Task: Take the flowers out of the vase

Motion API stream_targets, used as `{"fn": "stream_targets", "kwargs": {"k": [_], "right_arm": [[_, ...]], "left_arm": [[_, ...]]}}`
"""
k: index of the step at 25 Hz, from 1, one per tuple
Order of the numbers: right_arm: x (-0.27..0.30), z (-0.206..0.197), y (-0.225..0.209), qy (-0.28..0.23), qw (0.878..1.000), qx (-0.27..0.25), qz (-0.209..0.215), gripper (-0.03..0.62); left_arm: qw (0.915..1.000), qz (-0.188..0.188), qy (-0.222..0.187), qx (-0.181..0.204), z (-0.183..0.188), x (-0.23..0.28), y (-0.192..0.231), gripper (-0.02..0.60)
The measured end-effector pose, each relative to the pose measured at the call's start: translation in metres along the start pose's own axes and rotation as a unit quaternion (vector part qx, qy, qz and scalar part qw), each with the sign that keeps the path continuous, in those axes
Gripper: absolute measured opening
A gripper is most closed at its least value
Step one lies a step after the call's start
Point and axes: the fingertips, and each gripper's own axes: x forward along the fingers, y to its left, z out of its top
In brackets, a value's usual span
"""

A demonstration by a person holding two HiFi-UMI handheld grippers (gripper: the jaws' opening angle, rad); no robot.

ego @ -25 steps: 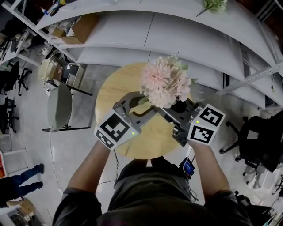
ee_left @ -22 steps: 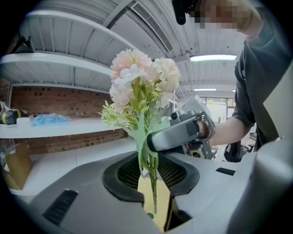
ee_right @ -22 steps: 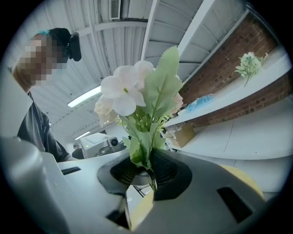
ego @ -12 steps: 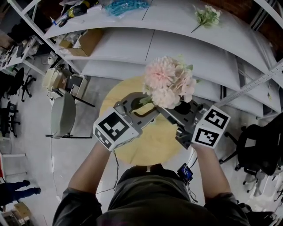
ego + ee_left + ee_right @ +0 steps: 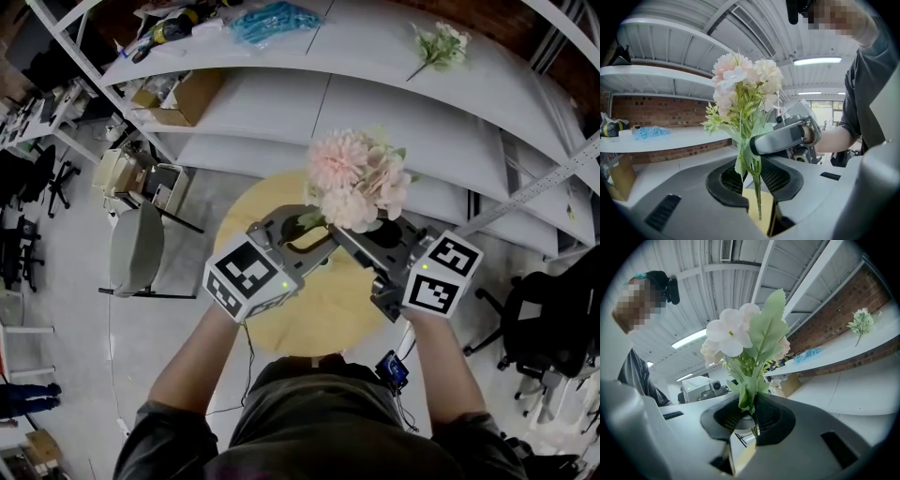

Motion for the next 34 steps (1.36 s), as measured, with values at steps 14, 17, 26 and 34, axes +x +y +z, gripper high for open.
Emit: {"fn": "stream_targets", "kwargs": {"k": [14,17,26,34], "right_arm": [[0.000,-0.008,-0.006,0.011,1.000,-0.002,-0.006,0.069],[-0.001,-0.011,-0.008,0.011,1.000,0.005,-0.007,0.069],[-0.002,-0.022,-0.018,0.013,1.000,0.014,-0.008,0.067],[-0.001,-0.028,-0.025,0.020,1.000,0.019,-0.011,0.067]], "left_arm": [[0.9999,0.002,0.011,-0.009,-0.009,0.005,0.000,0.084],[0.9998,-0.001,0.015,-0.012,-0.012,0.007,0.000,0.084],[0.9995,-0.004,0.023,-0.020,-0.024,0.015,0.001,0.084],[0.9992,-0.006,0.028,-0.027,-0.031,0.020,0.003,0.084]]}}
